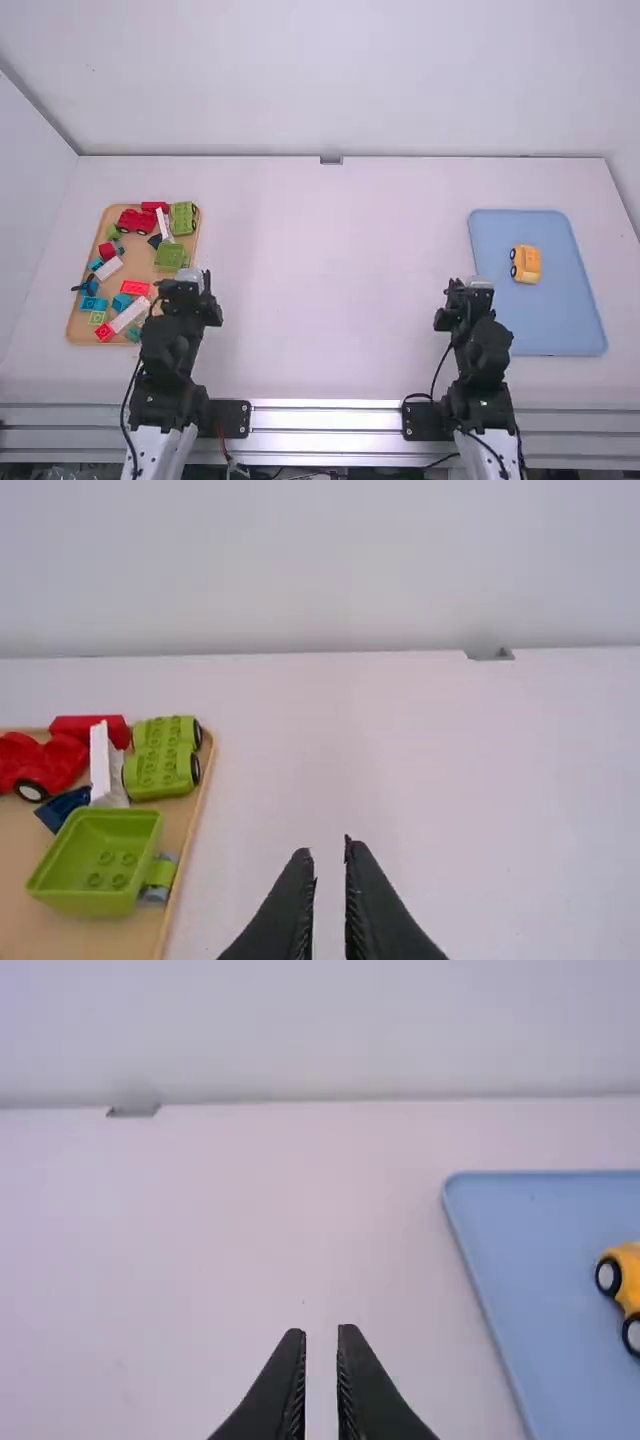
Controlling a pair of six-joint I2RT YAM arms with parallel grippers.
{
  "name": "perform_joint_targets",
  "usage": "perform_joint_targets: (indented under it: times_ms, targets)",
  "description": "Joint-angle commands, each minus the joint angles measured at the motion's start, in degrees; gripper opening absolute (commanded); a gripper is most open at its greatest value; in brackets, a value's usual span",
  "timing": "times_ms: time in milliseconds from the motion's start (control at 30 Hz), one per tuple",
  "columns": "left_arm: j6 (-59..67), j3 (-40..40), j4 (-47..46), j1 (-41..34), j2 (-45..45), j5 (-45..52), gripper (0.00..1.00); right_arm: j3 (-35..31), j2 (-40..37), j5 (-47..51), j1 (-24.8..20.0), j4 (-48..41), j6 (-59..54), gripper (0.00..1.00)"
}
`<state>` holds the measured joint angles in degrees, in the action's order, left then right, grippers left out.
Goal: Assemble lego blocks to make yellow taxi
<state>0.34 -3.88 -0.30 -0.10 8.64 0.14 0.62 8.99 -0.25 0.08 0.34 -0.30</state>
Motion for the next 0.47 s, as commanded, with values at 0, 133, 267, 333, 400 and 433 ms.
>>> perform_joint_targets:
  times_ms: [0,133,267,333,400,433]
  targets:
    - [-0.34,2.05,0.3,0.1,-2.33,-0.14,0.05,-0.62,-2.24,0.25,-0.08,-0.34,0.3,0.05]
    - [-0.34,3.88,0.3,0.1,-4.86,-0.14,0.01,-0.62,-4.83,0.25,-0.08,-0.34,0.3,0.01]
    - [-0.34,3.88,0.3,0.1,-7.28,-0.14,0.0,-0.62,-7.3,0.25,-0.08,-0.34,0.3,0.0]
    - [-0.34,3.88,0.3,0.1,-8.33,-0.14,0.0,-0.62,-8.37,0.25,-0.08,-0.34,0.3,0.0]
    - [-0.34,3.88,0.3,0.1,-8.64,-0.14,0.0,-0.62,-8.99,0.25,-0.08,-0.34,0.3,0.0]
    - [-0.34,3.88,0.3,0.1,-8.64,-0.14,0.0,-0.62,-8.99,0.25,-0.08,-0.34,0.3,0.0]
